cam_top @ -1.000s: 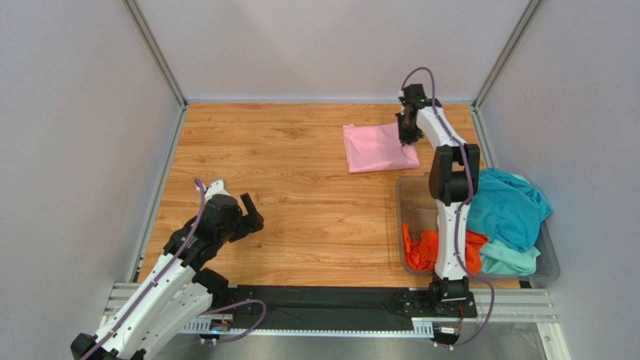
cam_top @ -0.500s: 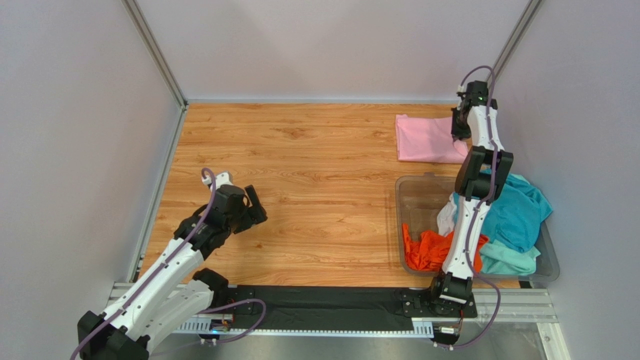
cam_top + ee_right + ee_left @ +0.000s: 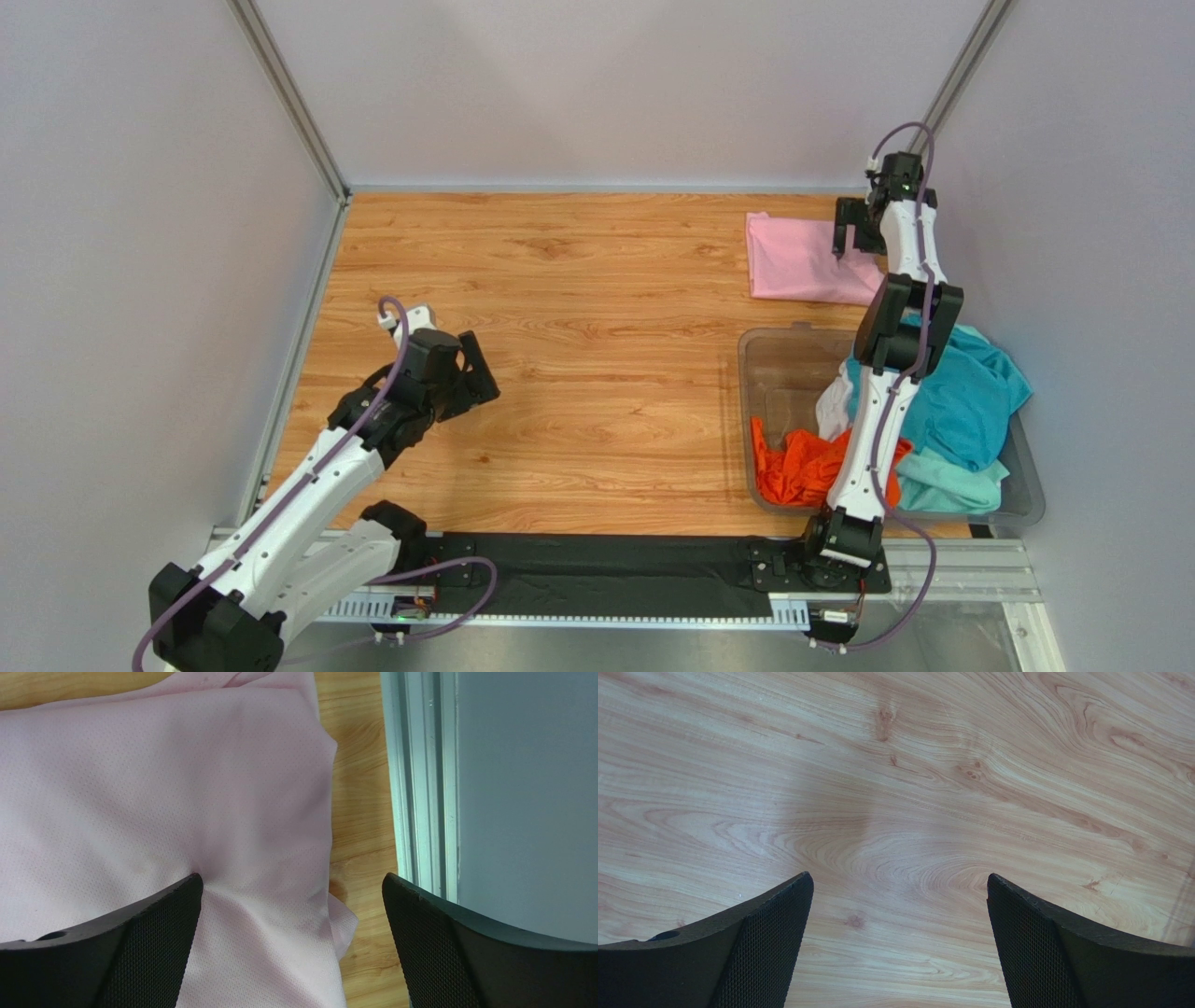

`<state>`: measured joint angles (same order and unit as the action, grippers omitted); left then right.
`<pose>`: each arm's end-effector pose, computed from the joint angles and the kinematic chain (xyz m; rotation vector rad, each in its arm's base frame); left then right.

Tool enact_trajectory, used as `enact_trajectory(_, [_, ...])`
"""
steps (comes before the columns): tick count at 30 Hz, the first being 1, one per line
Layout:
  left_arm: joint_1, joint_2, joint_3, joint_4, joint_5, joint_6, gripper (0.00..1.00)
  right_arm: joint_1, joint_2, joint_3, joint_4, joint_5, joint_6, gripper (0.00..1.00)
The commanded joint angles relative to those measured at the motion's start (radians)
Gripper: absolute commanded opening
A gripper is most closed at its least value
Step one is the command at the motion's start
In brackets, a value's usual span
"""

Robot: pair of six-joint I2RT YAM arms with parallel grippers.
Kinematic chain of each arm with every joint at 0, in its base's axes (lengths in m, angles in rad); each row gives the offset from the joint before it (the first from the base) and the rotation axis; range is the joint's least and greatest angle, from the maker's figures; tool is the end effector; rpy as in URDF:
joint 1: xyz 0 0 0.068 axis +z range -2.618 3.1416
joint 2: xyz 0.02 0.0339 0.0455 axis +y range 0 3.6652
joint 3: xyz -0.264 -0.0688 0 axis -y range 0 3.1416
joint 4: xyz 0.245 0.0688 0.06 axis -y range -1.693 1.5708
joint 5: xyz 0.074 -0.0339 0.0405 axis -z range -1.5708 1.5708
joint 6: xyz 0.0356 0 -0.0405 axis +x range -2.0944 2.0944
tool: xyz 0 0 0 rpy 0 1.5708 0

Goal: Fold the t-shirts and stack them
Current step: Neatly place the folded tshirt to the corner, then reset both grippers

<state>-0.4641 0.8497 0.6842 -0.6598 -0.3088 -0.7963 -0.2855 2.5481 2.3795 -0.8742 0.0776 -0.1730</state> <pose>0.1573 -0.0666 0.2513 -0.5308 2.2992 -0.2466 0.5227 -0.1563 0.1846 0.1756 2.6269 -0.2612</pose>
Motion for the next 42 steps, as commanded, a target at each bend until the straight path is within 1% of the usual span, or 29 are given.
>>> enact_trajectory(1, [0.004,-0.021,0.057,0.006,-0.016,0.055,1.0,0.003,-0.072,0.046,0.052,0.076,0.012,1.0])
enact_trajectory(5, [0.005,-0.043,0.119,-0.024,-0.101,0.089,1.0,0.017,-0.184,0.012,0.058,0.077,0.02,1.0])
enact_trajectory(8, [0.005,-0.057,0.159,-0.026,-0.098,0.091,1.0,0.038,-0.314,-0.048,0.072,0.082,0.013,1.0])
enact_trajectory(9, [0.005,-0.063,0.163,-0.027,-0.098,0.089,1.0,0.058,-0.351,-0.099,0.079,0.088,0.024,1.0])
enact_trajectory(10, [0.005,-0.066,0.172,-0.03,-0.098,0.085,1.0,0.069,-0.421,-0.123,0.084,0.085,0.026,1.0])
enact_trajectory(12, [0.005,-0.063,0.181,-0.046,-0.081,0.083,1.0,0.109,-0.498,-0.179,0.09,0.115,0.041,1.0])
enact_trajectory(13, [0.005,-0.063,0.187,-0.05,-0.067,0.097,1.0,0.124,-0.576,-0.237,0.092,0.134,0.061,1.0])
enact_trajectory(15, [0.005,-0.06,0.19,-0.049,-0.024,0.111,1.0,0.178,-0.662,-0.314,0.087,0.177,0.111,1.0])
enact_trajectory(16, [0.005,-0.06,0.187,-0.05,-0.013,0.109,1.0,0.198,-0.755,-0.416,0.086,0.174,0.15,1.0])
enact_trajectory(17, [0.005,-0.06,0.183,-0.049,0.005,0.108,1.0,0.221,-0.806,-0.475,0.092,0.177,0.167,1.0])
enact_trajectory(18, [0.005,-0.064,0.181,-0.049,0.011,0.108,1.0,0.277,-0.857,-0.533,0.099,0.2,0.194,1.0])
enact_trajectory(19, [0.005,-0.069,0.181,-0.05,0.019,0.111,1.0,0.319,-0.956,-0.665,0.122,0.227,0.226,1.0])
enact_trajectory(20, [0.005,-0.073,0.183,-0.064,0.023,0.109,1.0,0.382,-1.007,-0.721,0.133,0.237,0.239,1.0])
enact_trajectory(21, [0.005,-0.087,0.187,-0.075,0.023,0.109,1.0,0.411,-1.055,-0.782,0.139,0.257,0.262,1.0])
enact_trajectory(22, [0.005,-0.098,0.189,-0.084,0.027,0.114,1.0,0.437,-1.144,-0.834,0.145,0.275,0.285,1.0])
enact_trajectory(23, [0.005,-0.112,0.187,-0.095,0.024,0.115,1.0,0.46,-1.185,-0.935,0.144,0.277,0.332,1.0])
enact_trajectory(24, [0.005,-0.142,0.184,-0.101,0.016,0.114,1.0,0.492,-1.23,-0.982,0.144,0.278,0.36,1.0])
enact_trajectory(25, [0.005,-0.158,0.175,-0.104,0.01,0.103,1.0,0.505,-1.315,-1.025,0.147,0.262,0.386,1.0])
enact_trajectory(26, [0.005,-0.175,0.166,-0.112,-0.001,0.094,1.0,0.516,-1.359,-1.121,0.144,0.243,0.442,1.0])
enact_trajectory(27, [0.005,-0.205,0.15,-0.116,-0.006,0.085,1.0,0.516,-1.403,-1.163,0.147,0.214,0.458,1.0])
enact_trajectory(28, [0.005,-0.221,0.141,-0.118,-0.013,0.075,1.0,0.517,-1.49,-1.21,0.146,0.177,0.472,1.0])
enact_trajectory(29, [0.005,-0.236,0.134,-0.123,-0.019,0.072,1.0,0.516,-1.535,-1.25,0.144,0.168,0.487,1.0])
enact_trajectory(30, [0.005,-0.26,0.126,-0.124,-0.029,0.066,1.0,0.516,-1.581,-1.329,0.142,0.159,0.497,1.0])
enact_trajectory(31, [0.007,-0.276,0.109,-0.126,-0.035,0.06,1.0,0.517,-1.662,-1.361,0.136,0.145,0.497,1.0])
enact_trajectory(33, [0.005,-0.303,0.094,-0.12,-0.049,0.052,1.0,0.516,-1.742,-1.445,0.129,0.145,0.513,1.0])
enact_trajectory(34, [0.005,-0.311,0.081,-0.12,-0.052,0.054,1.0,0.516,-1.81,-1.468,0.12,0.124,0.511,1.0])
enact_trajectory(38, [0.005,-0.337,0.066,-0.127,-0.081,0.049,1.0,0.517,-1.925,-1.568,0.11,0.128,0.541,1.0])
enact_trajectory(40, [0.005,-0.347,0.057,-0.127,-0.084,0.046,1.0,0.517,-1.97,-1.586,0.118,0.145,0.596,1.0])
enact_trajectory(42, [0.005,-0.35,0.054,-0.127,-0.085,0.045,1.0,0.517,-1.99,-1.586,0.126,0.131,0.583,1.0])
